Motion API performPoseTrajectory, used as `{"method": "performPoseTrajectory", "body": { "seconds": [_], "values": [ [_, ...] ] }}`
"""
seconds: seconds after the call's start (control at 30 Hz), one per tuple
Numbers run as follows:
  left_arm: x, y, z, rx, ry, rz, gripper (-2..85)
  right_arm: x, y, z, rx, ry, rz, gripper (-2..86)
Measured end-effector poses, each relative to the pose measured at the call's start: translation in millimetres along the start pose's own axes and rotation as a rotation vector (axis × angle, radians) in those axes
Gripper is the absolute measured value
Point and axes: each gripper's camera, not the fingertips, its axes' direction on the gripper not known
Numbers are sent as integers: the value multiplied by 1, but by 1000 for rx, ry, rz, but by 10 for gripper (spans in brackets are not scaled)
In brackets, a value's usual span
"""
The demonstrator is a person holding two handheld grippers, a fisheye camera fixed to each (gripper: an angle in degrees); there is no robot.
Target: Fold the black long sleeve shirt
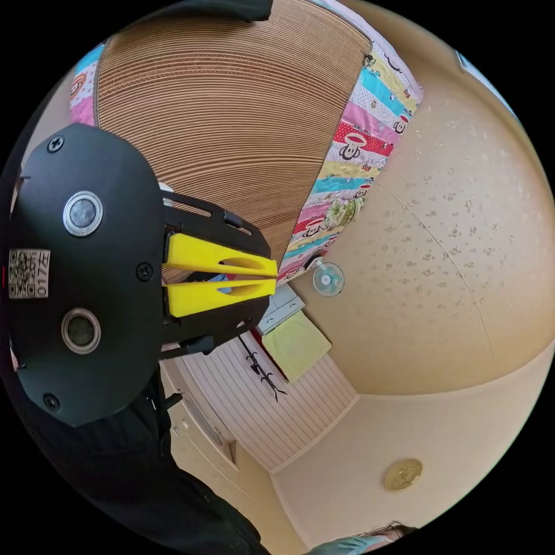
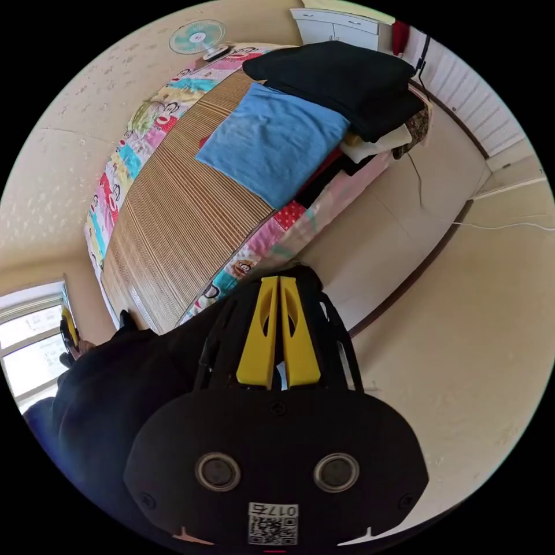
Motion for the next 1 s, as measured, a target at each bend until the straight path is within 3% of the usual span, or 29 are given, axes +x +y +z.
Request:
{"method": "performPoseTrajectory", "body": {
  "seconds": [0.4,0.6,0.67,0.83,1.0],
  "values": [
    [105,58,102,75,-81,-27,-9,-5,-144,-129,293,-125,-19,15],
    [163,61,146,38,-217,65,22,-26,-238,-201,399,10,-113,58],
    [179,65,157,40,-331,41,63,-34,-265,-210,399,32,-152,72],
    [195,77,172,58,-385,12,67,-71,-323,-195,324,213,-257,92],
    [193,88,168,103,-416,-55,67,-86,-335,-180,298,216,-240,80]
  ]
}}
